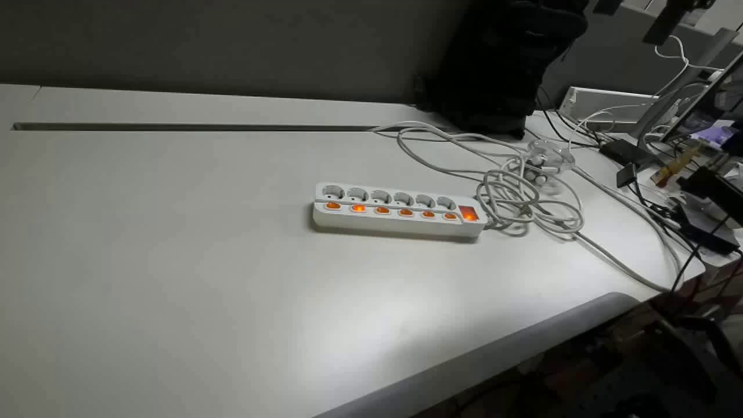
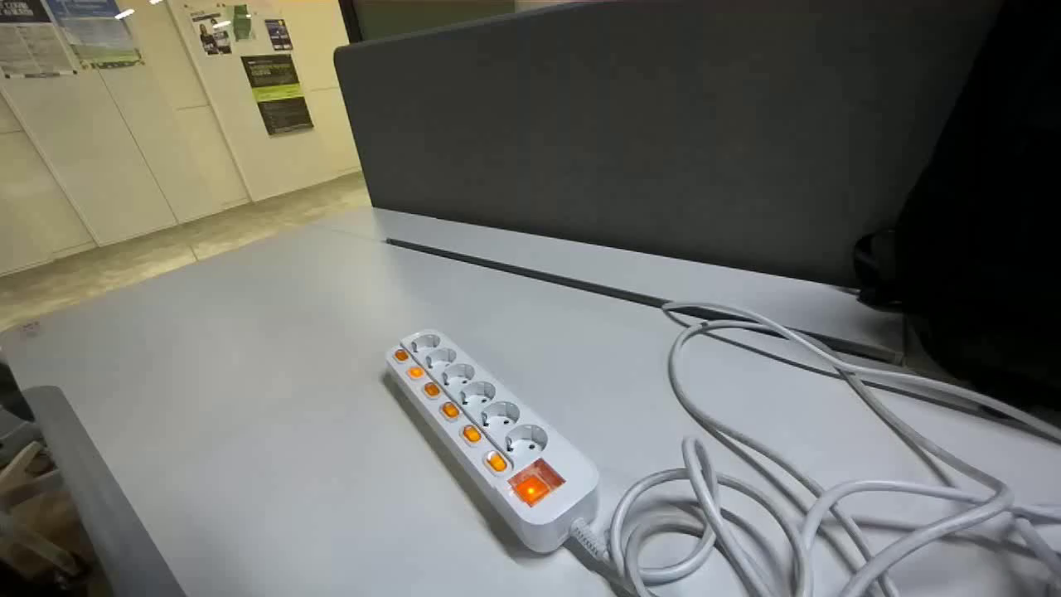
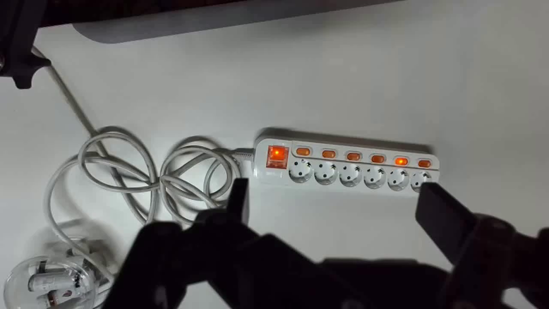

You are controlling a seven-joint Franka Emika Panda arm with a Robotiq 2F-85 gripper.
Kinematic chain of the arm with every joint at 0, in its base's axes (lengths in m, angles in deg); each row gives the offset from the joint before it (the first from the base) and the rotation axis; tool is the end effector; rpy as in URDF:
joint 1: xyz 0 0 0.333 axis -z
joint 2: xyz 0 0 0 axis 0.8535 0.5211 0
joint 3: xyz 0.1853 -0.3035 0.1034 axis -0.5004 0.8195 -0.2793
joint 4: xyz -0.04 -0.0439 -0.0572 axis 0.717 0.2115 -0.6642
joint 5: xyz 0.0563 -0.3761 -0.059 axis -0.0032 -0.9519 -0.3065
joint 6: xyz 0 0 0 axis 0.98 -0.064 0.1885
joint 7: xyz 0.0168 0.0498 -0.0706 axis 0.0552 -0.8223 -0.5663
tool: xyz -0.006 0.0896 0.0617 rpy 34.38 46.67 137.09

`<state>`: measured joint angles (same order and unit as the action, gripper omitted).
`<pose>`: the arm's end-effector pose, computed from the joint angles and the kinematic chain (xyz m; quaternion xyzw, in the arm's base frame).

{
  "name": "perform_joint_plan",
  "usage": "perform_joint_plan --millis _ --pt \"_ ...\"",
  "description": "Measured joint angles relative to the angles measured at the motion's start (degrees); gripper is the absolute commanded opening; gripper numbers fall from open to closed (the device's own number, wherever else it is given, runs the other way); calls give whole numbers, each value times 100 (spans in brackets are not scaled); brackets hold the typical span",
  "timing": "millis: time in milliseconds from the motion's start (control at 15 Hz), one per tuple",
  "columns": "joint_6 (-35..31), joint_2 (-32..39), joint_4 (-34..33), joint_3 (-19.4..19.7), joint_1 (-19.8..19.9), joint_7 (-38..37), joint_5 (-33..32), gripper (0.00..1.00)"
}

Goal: Turn off the second switch from the left

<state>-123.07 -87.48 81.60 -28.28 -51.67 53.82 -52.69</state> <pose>0.4080 -0.1724 0.5106 -0.9917 0.0886 0.0542 0.0754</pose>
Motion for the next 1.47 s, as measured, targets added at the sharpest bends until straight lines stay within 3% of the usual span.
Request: perform_joint_plan --millis 1000,1467 --pt "-63 12 35 -49 24 2 16 100" --pt "-1702 266 1034 -483 -103 3 358 100"
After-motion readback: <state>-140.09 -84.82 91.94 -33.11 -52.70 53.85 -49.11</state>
